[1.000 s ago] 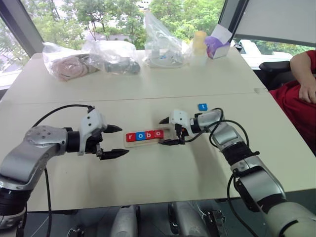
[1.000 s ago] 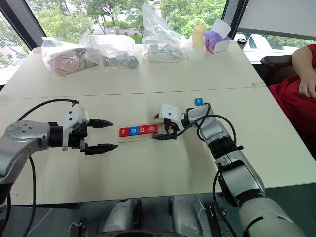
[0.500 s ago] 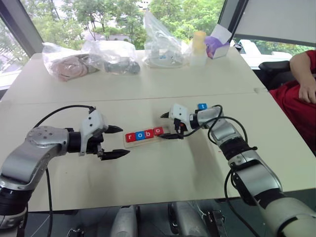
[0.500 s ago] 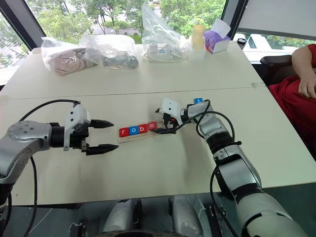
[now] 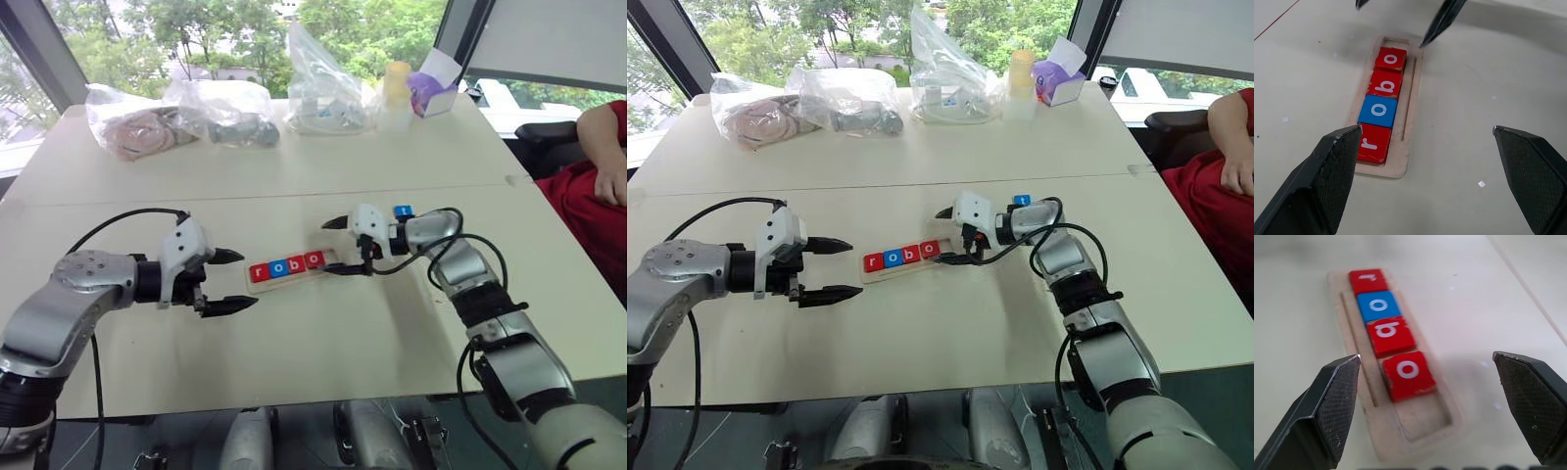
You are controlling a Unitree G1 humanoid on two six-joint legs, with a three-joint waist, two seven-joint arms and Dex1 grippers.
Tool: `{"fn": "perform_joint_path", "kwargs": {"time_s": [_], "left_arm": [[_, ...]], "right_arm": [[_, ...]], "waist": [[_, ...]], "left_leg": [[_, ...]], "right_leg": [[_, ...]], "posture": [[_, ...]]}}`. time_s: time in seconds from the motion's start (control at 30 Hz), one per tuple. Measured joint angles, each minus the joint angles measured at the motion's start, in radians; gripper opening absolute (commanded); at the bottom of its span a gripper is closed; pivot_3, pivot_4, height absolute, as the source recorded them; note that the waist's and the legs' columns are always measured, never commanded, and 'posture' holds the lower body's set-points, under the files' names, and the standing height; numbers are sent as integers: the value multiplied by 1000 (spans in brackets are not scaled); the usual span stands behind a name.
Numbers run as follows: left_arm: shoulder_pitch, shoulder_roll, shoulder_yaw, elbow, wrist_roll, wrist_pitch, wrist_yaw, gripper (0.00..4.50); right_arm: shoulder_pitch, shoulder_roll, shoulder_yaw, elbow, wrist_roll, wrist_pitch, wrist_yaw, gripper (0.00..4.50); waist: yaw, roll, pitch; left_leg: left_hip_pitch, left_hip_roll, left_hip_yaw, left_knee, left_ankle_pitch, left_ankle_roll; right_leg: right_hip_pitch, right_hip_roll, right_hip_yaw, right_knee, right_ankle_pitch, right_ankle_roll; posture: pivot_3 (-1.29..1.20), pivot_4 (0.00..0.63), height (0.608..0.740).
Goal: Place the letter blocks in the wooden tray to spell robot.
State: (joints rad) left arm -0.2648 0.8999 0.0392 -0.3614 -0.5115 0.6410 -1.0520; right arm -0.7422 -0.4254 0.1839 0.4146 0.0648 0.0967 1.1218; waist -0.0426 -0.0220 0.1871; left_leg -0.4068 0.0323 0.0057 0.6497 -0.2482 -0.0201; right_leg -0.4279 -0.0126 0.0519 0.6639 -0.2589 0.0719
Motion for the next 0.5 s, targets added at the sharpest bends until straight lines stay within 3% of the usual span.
{"fn": "perform_joint_path", "kwargs": {"time_s": [0.13,0.3,0.4,0.5], "left_arm": [[-58,-60,-2,3,-12,3,22,4500],[-204,-177,-56,75,19,-46,69,4500],[-259,-241,-112,159,75,-104,78,4500],[-323,-310,-165,266,113,-157,72,4500]], "right_arm": [[49,-16,-150,-115,52,218,-190,4458],[126,106,-357,-288,52,579,-644,4458],[172,174,-399,-336,27,680,-825,4458],[198,217,-363,-335,12,668,-896,4458]], "waist": [[7,0,0],[4,-1,-1],[-1,0,-1],[-4,0,-1]], "left_leg": [[-1,0,0,1,0,0],[0,-1,0,1,0,-1],[0,-1,0,0,1,-1],[0,-1,1,0,1,-1]], "right_leg": [[0,0,0,0,0,0],[0,0,0,1,0,0],[0,1,1,1,0,0],[-1,1,1,1,0,0]], "posture": [[0,150,740],[0,150,740],[0,150,740],[0,150,740]]}}
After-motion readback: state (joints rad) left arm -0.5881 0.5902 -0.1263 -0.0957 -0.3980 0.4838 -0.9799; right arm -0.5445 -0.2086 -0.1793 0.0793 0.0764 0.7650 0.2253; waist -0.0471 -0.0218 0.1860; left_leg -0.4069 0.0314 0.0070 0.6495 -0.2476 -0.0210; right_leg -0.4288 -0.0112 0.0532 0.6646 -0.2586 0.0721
